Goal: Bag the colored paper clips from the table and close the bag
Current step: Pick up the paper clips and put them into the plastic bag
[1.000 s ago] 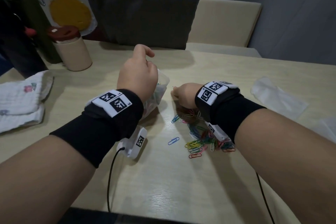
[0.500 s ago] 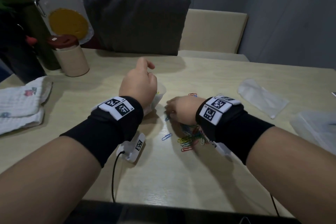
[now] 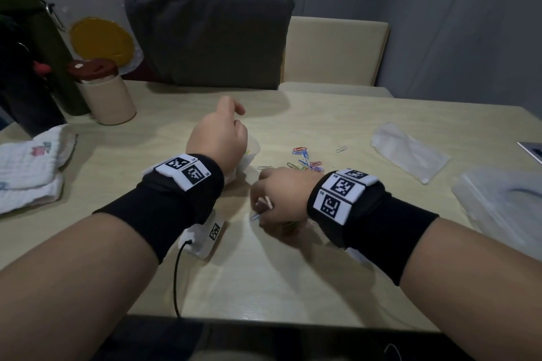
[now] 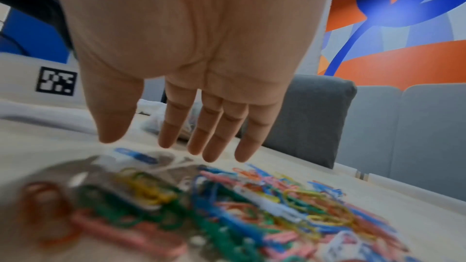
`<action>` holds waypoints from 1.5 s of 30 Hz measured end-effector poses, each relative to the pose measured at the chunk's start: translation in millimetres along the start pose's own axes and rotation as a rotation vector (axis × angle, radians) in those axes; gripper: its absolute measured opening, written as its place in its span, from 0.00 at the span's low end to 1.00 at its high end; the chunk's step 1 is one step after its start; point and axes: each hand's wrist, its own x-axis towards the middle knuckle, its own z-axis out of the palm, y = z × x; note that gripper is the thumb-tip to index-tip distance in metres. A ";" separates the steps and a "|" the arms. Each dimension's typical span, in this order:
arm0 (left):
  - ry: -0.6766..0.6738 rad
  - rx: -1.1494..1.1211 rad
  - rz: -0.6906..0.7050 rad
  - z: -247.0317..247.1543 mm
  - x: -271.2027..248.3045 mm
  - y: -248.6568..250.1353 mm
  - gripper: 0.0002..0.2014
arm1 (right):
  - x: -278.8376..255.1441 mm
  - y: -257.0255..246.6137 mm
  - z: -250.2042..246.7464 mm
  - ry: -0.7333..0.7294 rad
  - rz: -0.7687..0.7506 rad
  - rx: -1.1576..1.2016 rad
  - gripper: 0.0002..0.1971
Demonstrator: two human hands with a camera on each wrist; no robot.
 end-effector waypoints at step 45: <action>-0.022 0.007 0.108 41.4 -9.3 11.9 0.11 | -25.7 33.8 9.1 0.003 0.061 -0.114 0.14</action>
